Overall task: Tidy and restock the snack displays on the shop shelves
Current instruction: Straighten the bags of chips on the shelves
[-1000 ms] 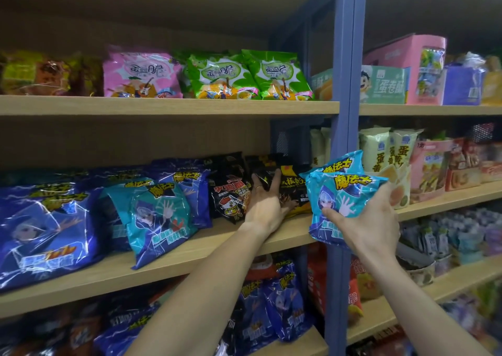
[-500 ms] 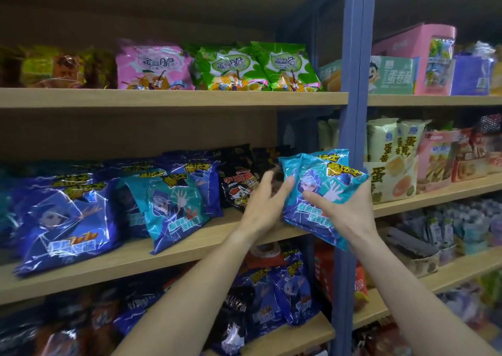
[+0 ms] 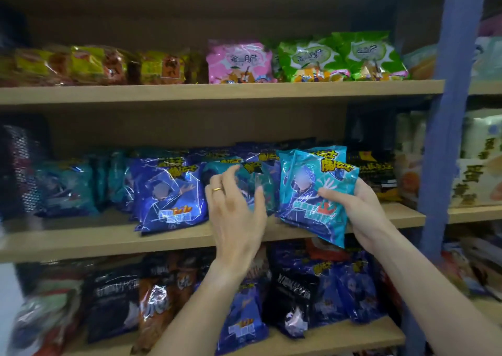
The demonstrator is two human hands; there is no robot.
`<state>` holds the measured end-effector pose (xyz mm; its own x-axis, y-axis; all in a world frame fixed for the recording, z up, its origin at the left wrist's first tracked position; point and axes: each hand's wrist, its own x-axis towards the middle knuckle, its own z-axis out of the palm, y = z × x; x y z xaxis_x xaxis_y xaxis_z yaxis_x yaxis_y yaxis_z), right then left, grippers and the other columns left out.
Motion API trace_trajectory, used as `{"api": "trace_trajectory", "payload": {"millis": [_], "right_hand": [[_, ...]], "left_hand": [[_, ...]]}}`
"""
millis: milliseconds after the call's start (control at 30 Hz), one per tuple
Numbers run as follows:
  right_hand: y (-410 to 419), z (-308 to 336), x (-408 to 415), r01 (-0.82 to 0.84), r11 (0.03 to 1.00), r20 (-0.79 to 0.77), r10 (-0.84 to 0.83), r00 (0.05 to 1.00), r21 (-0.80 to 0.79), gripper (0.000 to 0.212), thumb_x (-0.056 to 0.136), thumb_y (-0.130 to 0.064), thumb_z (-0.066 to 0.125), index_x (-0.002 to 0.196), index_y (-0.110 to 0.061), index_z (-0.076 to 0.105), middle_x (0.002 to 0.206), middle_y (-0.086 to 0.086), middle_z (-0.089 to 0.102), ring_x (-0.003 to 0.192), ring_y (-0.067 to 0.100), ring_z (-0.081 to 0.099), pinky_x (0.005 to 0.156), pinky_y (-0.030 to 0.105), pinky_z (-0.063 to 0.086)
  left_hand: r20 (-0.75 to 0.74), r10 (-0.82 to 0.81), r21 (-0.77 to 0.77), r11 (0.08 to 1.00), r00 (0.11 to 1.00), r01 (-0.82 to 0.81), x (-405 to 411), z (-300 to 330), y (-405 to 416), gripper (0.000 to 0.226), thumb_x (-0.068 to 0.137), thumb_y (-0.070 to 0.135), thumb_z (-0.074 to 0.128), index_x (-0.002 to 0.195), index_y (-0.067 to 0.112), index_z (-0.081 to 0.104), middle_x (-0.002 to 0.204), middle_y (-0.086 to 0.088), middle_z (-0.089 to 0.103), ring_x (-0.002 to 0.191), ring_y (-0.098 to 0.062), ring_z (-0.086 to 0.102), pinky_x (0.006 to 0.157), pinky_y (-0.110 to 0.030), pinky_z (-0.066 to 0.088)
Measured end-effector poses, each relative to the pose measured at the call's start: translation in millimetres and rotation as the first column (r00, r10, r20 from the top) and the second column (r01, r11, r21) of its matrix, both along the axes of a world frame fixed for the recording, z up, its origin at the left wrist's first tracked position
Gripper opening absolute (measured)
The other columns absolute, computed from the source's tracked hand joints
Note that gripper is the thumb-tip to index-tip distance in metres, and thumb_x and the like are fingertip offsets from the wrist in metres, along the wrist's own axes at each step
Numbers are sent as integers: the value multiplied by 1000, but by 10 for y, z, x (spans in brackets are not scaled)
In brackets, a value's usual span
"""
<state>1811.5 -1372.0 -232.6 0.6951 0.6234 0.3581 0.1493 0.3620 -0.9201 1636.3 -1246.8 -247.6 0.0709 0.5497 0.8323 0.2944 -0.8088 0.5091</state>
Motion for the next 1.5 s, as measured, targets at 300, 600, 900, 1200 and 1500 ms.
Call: {"api": "trace_trajectory", "payload": {"millis": [300, 600, 900, 1200, 1500], "right_hand": [[516, 163, -173, -169, 980, -97, 159, 983, -107, 40, 81, -1, 75, 119, -3, 66, 109, 15, 76, 95, 32, 75, 82, 41, 60], [767, 267, -404, -246, 941, -67, 236, 969, -234, 49, 79, -15, 81, 124, -8, 62, 107, 12, 77, 98, 30, 75, 84, 42, 60], [1155, 234, -722, -154, 983, -89, 145, 985, -103, 46, 74, -5, 85, 115, -2, 64, 101, 15, 77, 89, 31, 76, 83, 49, 62], [1412, 213, -903, -269, 923, -50, 266, 963, -275, 74, 52, -17, 94, 118, 1, 64, 98, 15, 78, 92, 33, 76, 88, 50, 60], [1320, 231, -1028, -263, 936, -25, 265, 964, -233, 41, 70, -6, 86, 103, -5, 61, 89, 11, 79, 86, 31, 75, 88, 48, 59]], "left_hand": [[-286, 275, 28, 960, 918, -279, -326, -175, 547, 46, 88, 57, 69, 117, 22, 70, 122, -5, 54, 121, -30, 46, 98, -49, 46], [-329, 383, 214, 921, 863, -327, -483, -184, 777, 37, 100, 49, 52, 122, 24, 68, 132, -16, 44, 120, -33, 41, 98, -51, 39], [-150, 67, -427, 896, 986, -125, -1221, 42, 1338, 92, 76, 48, 80, 140, 3, 32, 146, -16, 31, 132, -43, 42, 106, -51, 41], [89, -122, -529, 835, 988, 151, -1482, -1, 1560, 82, 56, 35, 101, 122, 18, 55, 118, 4, 68, 109, -16, 66, 95, -32, 53], [270, -299, -550, 733, 915, 401, -1563, 31, 1582, 107, 44, 37, 101, 131, 30, 39, 124, 6, 71, 111, -17, 71, 102, -46, 54]]}}
